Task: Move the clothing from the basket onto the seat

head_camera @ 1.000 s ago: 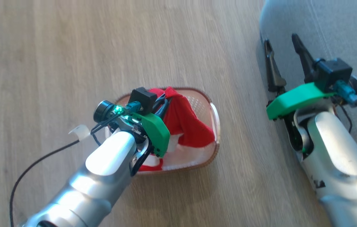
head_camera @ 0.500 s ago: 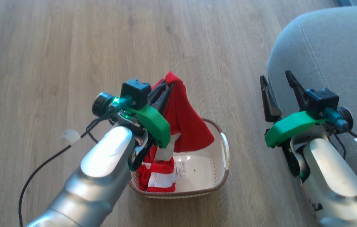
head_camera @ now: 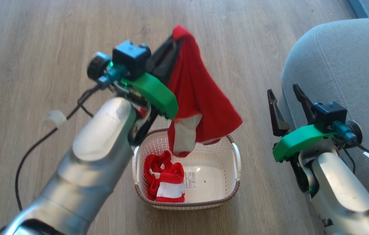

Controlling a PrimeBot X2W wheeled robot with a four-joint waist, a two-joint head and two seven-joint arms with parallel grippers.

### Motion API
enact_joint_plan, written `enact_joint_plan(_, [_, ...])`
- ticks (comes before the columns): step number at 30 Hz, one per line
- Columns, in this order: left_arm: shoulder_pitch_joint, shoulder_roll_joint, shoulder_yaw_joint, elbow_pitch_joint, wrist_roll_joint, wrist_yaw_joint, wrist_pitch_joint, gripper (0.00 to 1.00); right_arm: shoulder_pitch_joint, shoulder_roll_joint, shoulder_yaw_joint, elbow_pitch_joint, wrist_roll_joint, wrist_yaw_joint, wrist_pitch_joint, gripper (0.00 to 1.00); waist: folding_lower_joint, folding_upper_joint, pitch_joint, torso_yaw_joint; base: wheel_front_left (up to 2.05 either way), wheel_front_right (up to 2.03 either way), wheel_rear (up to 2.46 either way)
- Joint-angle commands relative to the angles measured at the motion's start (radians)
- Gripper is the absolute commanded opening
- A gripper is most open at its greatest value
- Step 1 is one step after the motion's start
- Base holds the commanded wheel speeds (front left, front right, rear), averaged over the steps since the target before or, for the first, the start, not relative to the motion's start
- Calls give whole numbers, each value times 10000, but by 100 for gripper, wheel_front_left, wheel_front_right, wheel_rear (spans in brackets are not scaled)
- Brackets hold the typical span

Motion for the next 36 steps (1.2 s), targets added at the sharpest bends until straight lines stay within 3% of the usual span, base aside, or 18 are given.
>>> enact_joint_plan(1, [-693,257,407,-371,62,21,-85,0,-122,81,148,-335,65,71,-49,100,1,-1,5,2,0,0,0])
enact_joint_plan(18, [-1151,360,343,-1145,53,217,118,0,-252,118,395,-464,152,71,-49,100,1,-1,115,-11,0,0,0])
enact_joint_plan(29, [-1075,193,-62,-1380,-24,227,129,0,-1510,-14,2662,-1029,661,71,-49,100,1,-1,204,411,0,0,0])
enact_joint_plan(36, [-982,78,-387,-1622,-143,238,119,0,-2199,69,3728,63,992,71,-49,100,1,-1,171,767,0,0,0])
